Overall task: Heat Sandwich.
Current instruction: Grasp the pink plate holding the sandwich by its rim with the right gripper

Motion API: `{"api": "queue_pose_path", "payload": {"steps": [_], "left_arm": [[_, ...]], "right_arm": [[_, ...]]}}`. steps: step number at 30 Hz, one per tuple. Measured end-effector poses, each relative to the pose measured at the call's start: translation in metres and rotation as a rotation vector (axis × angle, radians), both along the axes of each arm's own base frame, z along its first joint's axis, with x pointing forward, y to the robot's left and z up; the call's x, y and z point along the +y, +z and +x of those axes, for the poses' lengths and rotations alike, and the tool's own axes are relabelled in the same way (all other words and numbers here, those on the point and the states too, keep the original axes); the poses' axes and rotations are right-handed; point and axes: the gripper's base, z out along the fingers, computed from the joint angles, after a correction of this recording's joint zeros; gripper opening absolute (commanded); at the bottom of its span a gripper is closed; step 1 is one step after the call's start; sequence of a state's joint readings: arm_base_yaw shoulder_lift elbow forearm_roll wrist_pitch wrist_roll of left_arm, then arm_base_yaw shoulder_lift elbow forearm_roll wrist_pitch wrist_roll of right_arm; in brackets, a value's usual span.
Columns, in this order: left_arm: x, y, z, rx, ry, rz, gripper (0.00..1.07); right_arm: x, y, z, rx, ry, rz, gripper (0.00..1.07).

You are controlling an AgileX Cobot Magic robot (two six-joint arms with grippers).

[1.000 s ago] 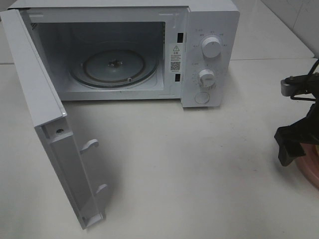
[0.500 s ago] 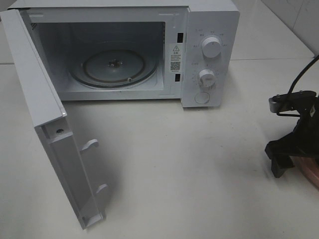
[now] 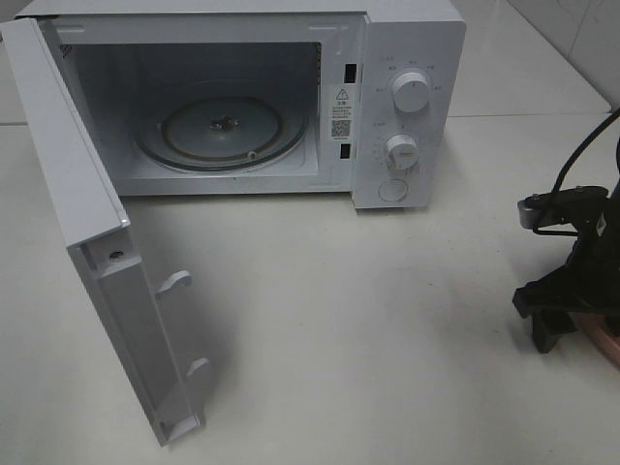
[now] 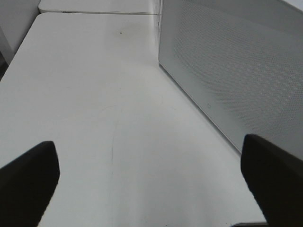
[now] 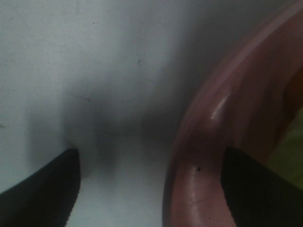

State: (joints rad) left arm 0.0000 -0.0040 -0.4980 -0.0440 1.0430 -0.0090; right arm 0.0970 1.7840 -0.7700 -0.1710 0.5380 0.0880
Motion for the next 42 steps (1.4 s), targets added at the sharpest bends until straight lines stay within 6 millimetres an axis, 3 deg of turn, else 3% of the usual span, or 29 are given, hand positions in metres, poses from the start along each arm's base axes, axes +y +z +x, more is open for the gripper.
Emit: {"api": "queue_pose_path", "payload": {"steps": [2,3,5,7,8,9,12,29,42], "left_arm": [[0.0,0.0,0.0,0.0,0.0,0.0,0.99],[0.0,0.0,0.0,0.0,0.0,0.0,0.99],[0.0,0.0,0.0,0.0,0.0,0.0,0.99],[0.0,0.0,0.0,0.0,0.0,0.0,0.99],[0.0,0.0,0.0,0.0,0.0,0.0,0.99],[0.0,0.0,0.0,0.0,0.0,0.0,0.99],[0.0,0.0,0.0,0.0,0.0,0.0,0.99],[0.0,0.0,0.0,0.0,0.001,0.002,0.99],[0.0,0.0,0.0,0.0,0.001,0.002,0.99]], "right_arm": [[-0.001,0.0,0.0,-0.001,0.003,-0.008,0.6],[-0.001,0.0,0.0,-0.001,0.003,-0.01,0.5],[-0.001,0.0,0.0,-0.002,0.001,-0.013,0.44],[-0.002,0.0,0.0,-0.004,-0.005,-0.025,0.3],[-0.003,0.0,0.0,-0.003,-0.001,-0.032,0.16],[-0.003,0.0,0.0,-0.003,-0.001,-0.032,0.16],[-0.005,0.001,0.001,-0.004,-0.004,-0.047,0.0],[-0.005,0.004,0.002,-0.006,-0.026,-0.075,0.0],[0.011,0.009,-0.003,0.028,0.019,-0.215,0.0]]}}
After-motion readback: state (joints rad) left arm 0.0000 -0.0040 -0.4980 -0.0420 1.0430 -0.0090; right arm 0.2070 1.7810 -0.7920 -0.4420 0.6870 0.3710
